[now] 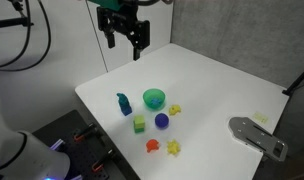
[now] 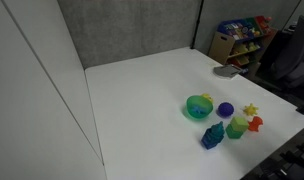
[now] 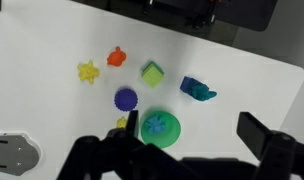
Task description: Place the green toy animal on the light green block
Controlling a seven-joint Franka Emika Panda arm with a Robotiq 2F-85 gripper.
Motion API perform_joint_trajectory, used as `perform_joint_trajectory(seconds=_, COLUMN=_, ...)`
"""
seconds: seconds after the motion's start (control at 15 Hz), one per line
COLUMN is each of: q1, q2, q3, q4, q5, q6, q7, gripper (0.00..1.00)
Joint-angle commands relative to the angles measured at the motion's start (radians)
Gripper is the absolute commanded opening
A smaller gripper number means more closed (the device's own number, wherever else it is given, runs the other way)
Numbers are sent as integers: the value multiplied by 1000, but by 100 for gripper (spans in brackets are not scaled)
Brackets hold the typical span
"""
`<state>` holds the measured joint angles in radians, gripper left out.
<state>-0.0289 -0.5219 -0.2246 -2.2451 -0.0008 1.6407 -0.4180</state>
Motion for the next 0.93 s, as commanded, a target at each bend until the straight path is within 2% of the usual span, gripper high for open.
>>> perform_joint_trajectory(seconds=0.0, q1=-9, q2=7, q3=41, q4=-63, q5=6, q6=129, q7=67, gripper=100)
perform_joint_trajectory(seconds=0.33, q1=-7, q2=33, q3=70, q4=-182, q5=12, q6=310, q7=131, gripper=100)
perform_joint_trajectory(seconds=0.53, q1=-3, q2=53, q3=90, q4=-234, q5=31, q6=366, q7=187, gripper=100)
perform_joint_trajectory(seconds=0.87, q1=-8, q2=69, q3=163, q4=-318, q5=20, q6=461, q7=370, gripper=100)
